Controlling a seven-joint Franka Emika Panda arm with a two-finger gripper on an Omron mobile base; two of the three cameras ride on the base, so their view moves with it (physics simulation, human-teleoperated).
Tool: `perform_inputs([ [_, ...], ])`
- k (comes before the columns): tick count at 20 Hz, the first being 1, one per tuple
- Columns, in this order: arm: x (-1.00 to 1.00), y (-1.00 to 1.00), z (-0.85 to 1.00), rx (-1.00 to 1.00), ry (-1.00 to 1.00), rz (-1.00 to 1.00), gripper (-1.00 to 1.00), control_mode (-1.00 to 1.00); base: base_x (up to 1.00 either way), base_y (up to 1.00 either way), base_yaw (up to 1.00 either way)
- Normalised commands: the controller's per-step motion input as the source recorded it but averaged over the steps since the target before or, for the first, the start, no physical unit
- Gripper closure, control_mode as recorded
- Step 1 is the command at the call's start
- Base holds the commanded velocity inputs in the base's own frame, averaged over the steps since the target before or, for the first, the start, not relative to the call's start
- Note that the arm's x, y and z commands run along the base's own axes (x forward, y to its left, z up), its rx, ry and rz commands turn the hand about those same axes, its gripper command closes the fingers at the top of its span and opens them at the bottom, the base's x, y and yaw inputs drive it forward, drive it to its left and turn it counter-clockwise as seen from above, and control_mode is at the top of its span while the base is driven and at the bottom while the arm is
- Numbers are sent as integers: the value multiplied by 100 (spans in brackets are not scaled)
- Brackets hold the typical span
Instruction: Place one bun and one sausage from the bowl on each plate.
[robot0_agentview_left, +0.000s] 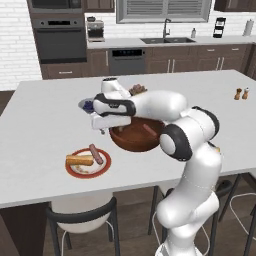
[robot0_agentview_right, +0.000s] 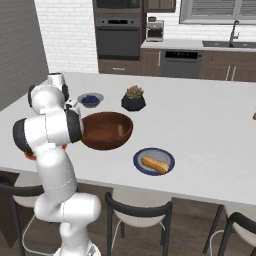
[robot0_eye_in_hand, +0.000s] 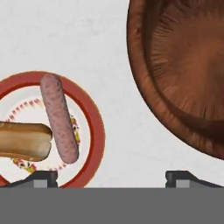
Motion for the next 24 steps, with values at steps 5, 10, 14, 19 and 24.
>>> perform_inputs([
  [5,-7,-100,87,0,-2,-3,-100,-100,0,0,0],
  [10,2,-100,30,-2,0,-4,-100,-100,0,0,0],
  [14,49,-100,-31,-17,12,-2,-100,-100,0,0,0],
  [19,54,-61,-64,-28,6,0,-100,-100,0,0,0],
  [24,48,1,-38,-3,-2,0,-100,-100,0,0,0],
])
